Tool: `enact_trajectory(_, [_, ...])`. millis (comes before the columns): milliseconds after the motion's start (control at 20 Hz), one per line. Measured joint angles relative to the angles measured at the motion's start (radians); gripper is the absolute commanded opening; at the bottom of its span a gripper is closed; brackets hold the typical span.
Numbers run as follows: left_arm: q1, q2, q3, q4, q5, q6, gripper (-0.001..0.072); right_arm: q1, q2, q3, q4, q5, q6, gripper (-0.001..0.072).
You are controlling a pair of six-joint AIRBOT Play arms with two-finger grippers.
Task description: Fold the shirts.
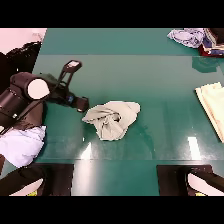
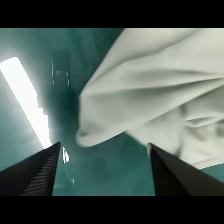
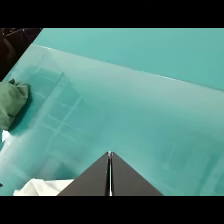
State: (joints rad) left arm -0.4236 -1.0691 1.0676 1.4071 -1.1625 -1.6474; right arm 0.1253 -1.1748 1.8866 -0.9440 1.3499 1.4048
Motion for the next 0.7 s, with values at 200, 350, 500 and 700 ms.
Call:
enact_trajectory(200, [0.06, 0.012, -0.19, -0.085, 0.087, 0.056, 0.0644, 0.0, -0.001, 0.0, 0.0, 0.005, 0.0, 0.002])
enact_trajectory(350, [0.074, 0.004, -0.294, -0.224, 0.227, 0.167, 0.0644, 0.0, -0.002, 0.0, 0.0, 0.006, 0.0, 0.002])
enact_trajectory(500, [0.08, -0.035, -0.338, -0.317, 0.317, 0.249, 0.063, 0.0, -0.002, 0.0, 0.0, 0.009, 0.0, 0.002])
enact_trajectory(700, [0.082, -0.102, -0.356, -0.368, 0.382, 0.293, 0.0029, 0.0, -0.002, 0.0, 0.0, 0.03, 0.0, 0.002])
